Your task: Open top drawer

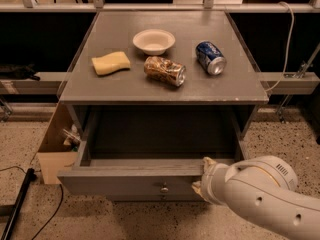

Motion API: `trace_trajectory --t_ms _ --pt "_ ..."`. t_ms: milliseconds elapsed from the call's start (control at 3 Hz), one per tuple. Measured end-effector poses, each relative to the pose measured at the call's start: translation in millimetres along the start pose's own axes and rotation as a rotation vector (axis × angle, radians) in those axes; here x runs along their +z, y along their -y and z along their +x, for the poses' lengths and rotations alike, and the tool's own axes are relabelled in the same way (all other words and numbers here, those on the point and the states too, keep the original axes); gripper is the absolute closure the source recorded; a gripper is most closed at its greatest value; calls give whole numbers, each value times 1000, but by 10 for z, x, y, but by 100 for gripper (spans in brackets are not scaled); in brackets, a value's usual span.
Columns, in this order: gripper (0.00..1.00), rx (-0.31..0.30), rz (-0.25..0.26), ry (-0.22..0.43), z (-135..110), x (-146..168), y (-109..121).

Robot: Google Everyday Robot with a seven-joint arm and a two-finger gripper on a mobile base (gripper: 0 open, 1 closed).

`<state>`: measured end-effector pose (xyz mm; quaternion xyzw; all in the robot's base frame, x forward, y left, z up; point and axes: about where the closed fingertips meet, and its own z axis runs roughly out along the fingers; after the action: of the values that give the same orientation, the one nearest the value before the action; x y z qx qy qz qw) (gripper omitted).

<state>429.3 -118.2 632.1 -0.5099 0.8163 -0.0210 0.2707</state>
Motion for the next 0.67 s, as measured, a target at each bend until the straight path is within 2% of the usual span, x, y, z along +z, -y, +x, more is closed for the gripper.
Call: trace_trajectory --t_ms 333,667 --pt "100 4 5 9 48 -61 -69" --pt "100 4 5 9 39 -84 -67"
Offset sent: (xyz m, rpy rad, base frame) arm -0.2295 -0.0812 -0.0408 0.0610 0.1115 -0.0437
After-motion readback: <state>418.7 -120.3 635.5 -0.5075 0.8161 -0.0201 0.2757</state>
